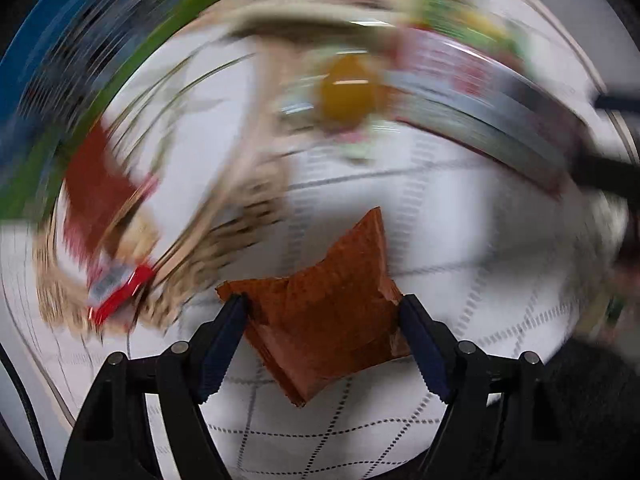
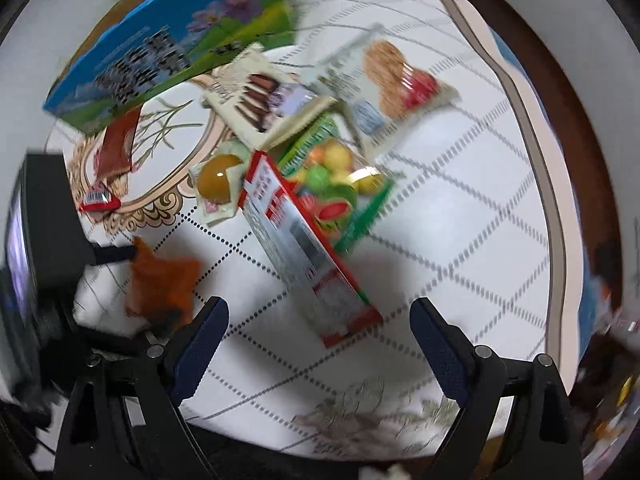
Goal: Organize snacks
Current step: 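Lift the orange chip bag with the left tool while the right tool grasps the red spicy strip packet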
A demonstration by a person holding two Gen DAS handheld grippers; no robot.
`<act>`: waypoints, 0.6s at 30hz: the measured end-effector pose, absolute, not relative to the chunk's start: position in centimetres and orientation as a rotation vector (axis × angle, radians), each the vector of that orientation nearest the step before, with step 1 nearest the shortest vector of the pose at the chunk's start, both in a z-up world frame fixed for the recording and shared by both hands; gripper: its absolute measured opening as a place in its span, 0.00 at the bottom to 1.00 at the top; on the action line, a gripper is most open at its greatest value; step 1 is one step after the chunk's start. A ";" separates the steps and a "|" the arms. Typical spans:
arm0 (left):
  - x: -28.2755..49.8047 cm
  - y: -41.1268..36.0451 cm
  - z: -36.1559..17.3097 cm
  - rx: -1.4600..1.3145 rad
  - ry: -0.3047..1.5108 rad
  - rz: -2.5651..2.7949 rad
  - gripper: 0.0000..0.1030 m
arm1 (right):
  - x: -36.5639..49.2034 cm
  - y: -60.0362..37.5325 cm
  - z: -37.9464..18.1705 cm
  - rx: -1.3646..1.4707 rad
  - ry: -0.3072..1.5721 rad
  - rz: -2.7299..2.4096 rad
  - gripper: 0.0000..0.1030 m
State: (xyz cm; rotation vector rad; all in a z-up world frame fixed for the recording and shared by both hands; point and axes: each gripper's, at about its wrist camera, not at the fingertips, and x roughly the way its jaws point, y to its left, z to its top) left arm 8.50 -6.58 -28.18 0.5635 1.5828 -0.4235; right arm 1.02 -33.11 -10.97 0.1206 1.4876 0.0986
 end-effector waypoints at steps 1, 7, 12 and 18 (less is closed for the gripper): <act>9.5 -5.4 -28.3 0.486 1.612 -0.378 0.75 | 1.2 -32.6 -11.2 0.090 1.488 0.105 0.90; 13.5 2.6 -28.5 -0.041 1.726 -0.151 0.76 | 2.6 -29.9 -14.1 -0.026 1.529 0.140 0.83; 13.2 5.8 -27.5 -0.236 1.726 -0.162 0.76 | 2.6 -29.2 -16.1 0.043 1.585 0.137 0.63; 11.9 2.9 -25.4 0.015 1.670 -0.251 0.75 | 2.7 -28.9 -16.4 0.231 1.674 0.243 0.60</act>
